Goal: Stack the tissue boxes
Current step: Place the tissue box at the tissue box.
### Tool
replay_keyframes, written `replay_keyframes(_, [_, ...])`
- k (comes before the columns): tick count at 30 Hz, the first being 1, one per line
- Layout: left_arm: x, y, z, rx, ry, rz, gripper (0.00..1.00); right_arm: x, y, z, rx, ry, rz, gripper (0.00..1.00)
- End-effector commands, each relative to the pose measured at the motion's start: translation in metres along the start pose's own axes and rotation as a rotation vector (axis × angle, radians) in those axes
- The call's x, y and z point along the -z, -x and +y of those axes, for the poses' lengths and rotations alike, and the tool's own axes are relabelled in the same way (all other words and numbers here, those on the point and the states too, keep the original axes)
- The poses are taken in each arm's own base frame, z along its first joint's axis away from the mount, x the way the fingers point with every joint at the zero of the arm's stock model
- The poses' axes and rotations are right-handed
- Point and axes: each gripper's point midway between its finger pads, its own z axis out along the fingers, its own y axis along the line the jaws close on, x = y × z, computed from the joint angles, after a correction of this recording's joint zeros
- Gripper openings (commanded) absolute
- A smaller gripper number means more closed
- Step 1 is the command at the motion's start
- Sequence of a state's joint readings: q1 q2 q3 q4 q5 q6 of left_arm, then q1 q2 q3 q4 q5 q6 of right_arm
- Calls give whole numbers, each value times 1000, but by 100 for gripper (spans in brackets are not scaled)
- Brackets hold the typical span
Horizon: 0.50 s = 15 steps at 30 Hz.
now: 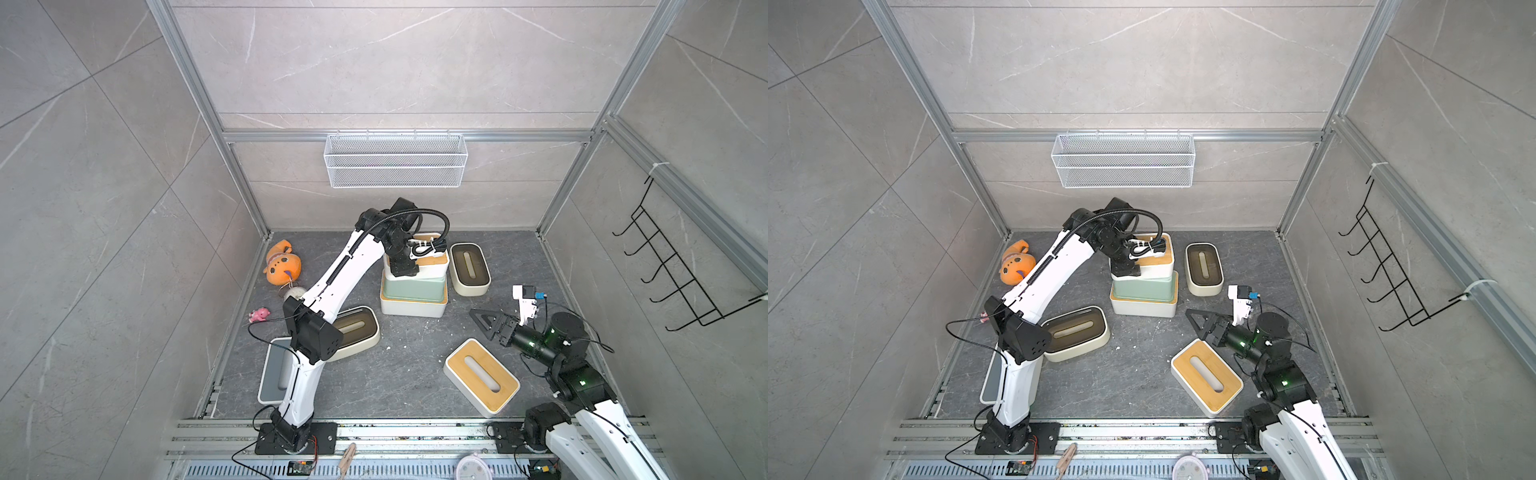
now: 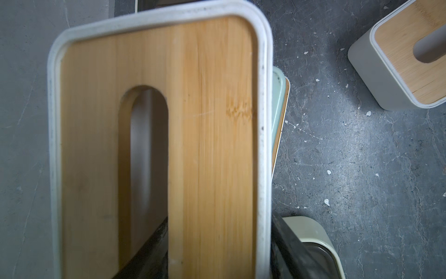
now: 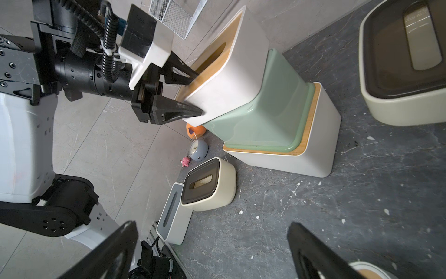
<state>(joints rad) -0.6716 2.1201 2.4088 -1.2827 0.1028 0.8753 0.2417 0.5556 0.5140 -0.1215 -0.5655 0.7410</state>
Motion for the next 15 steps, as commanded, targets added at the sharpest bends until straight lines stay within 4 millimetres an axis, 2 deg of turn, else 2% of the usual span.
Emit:
replay_keyframes(1, [22, 13, 16, 4, 88, -60, 61, 2, 3, 4, 4, 12, -12, 100])
replay_keyframes(15, [37, 20, 11, 12, 91, -99, 64, 2, 5, 6, 1, 12, -18, 100])
